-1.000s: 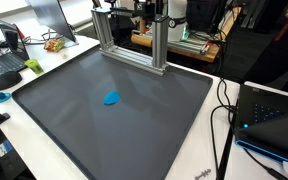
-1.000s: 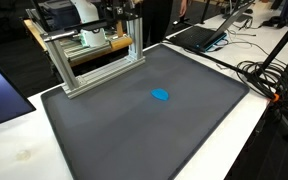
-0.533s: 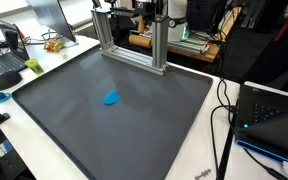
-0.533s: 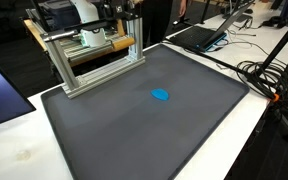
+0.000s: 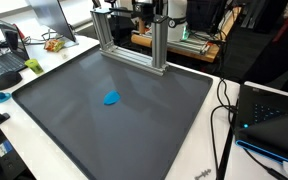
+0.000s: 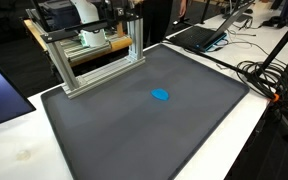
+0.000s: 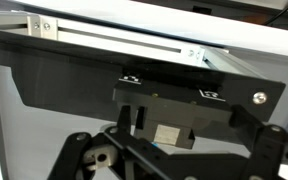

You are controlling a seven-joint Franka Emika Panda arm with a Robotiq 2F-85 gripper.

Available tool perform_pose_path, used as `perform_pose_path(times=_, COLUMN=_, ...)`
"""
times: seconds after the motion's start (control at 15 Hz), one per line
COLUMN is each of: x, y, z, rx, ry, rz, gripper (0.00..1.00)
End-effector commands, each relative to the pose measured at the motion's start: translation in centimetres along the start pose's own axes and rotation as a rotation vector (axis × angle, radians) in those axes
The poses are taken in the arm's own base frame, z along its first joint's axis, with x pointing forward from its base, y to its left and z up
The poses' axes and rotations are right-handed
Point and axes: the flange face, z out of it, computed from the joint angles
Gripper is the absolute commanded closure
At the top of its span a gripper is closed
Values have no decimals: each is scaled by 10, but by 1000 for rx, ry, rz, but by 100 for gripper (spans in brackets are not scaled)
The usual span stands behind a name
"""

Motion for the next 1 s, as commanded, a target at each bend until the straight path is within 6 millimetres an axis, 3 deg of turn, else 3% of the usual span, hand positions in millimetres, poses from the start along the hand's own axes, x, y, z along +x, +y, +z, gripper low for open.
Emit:
perform_pose_path(times=0.0, x=6, y=2, z=-10, rx=-40, ry=-45, rz=-7, gripper=0)
perform_pose_path(times=0.27, x=8, y=3, z=-35, rx=-95, ry=-54, rz=-8, gripper=0)
perform_pose_path(times=0.6, x=21, y=9, z=-85, rx=-126, ry=12, rz=-35, gripper=0)
perform_pose_path(times=0.93, x=76, y=7, z=-138, rx=-207, ry=213, rz=-185, gripper=0)
